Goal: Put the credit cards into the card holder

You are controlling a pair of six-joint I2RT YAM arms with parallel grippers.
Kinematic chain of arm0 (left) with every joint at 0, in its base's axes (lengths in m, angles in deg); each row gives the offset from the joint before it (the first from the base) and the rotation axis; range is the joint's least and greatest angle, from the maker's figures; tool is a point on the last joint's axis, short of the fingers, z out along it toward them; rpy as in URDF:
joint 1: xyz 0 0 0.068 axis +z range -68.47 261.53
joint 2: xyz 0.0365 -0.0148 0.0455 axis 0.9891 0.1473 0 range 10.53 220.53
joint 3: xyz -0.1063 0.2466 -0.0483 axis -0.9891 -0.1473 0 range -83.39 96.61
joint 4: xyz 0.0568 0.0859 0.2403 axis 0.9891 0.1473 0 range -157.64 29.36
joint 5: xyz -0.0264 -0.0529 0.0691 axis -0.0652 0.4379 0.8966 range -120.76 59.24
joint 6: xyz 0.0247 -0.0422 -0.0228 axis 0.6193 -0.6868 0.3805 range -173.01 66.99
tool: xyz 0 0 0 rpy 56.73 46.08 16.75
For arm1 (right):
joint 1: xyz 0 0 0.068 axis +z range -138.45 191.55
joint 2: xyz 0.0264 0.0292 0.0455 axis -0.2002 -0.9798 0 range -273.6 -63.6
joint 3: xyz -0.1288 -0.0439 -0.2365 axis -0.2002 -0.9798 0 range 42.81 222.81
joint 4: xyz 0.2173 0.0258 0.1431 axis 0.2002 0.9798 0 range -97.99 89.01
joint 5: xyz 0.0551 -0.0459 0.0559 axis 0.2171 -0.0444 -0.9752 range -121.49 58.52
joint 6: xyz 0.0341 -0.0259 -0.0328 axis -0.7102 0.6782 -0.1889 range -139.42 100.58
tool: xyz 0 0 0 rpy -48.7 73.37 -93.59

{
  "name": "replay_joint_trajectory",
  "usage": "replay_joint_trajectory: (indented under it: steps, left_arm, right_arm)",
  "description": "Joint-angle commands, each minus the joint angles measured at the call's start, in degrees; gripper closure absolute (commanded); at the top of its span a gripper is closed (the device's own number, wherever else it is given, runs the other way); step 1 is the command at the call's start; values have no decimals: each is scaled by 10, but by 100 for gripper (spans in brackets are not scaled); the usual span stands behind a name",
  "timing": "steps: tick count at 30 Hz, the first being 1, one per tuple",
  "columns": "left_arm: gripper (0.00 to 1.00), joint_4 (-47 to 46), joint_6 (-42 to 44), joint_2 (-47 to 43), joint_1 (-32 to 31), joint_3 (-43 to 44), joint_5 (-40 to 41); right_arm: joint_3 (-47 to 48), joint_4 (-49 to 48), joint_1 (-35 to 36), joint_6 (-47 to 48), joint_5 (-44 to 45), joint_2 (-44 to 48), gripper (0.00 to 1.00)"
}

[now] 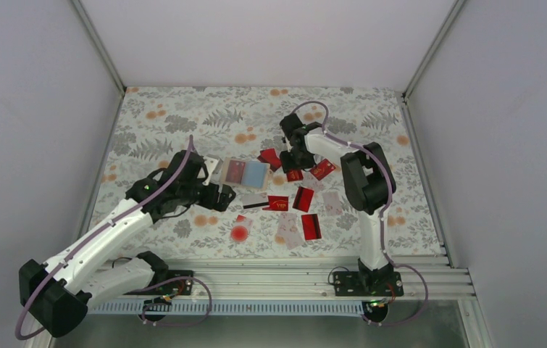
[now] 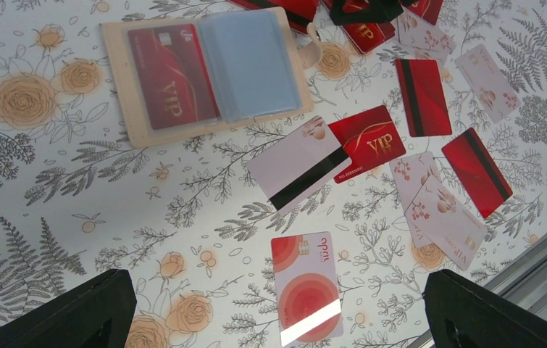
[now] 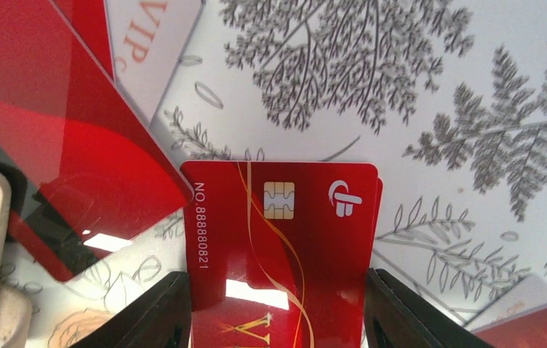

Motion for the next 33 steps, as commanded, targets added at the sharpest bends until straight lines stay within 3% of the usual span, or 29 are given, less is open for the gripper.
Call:
replay_joint_trajectory:
  steps: [1, 9, 18, 28, 33]
  left_arm:
    - [0, 2, -3, 2, 3, 17, -9]
    - [0, -24, -31, 13, 2, 24, -45]
    - [5, -102, -66, 51, 2, 43, -98]
    - [19, -250, -171, 150, -7, 86, -165]
    - [33, -279, -182, 210, -27, 127, -164]
  right_arm:
    - [2, 60, 8, -15, -35, 20, 46]
    - [-3, 72, 3, -22, -58, 70, 46]
    - [-39, 52, -11, -44, -151, 152, 45]
    - [-54, -4, -11, -146, -244, 238, 48]
    - [-27, 1, -10, -167, -246, 253, 48]
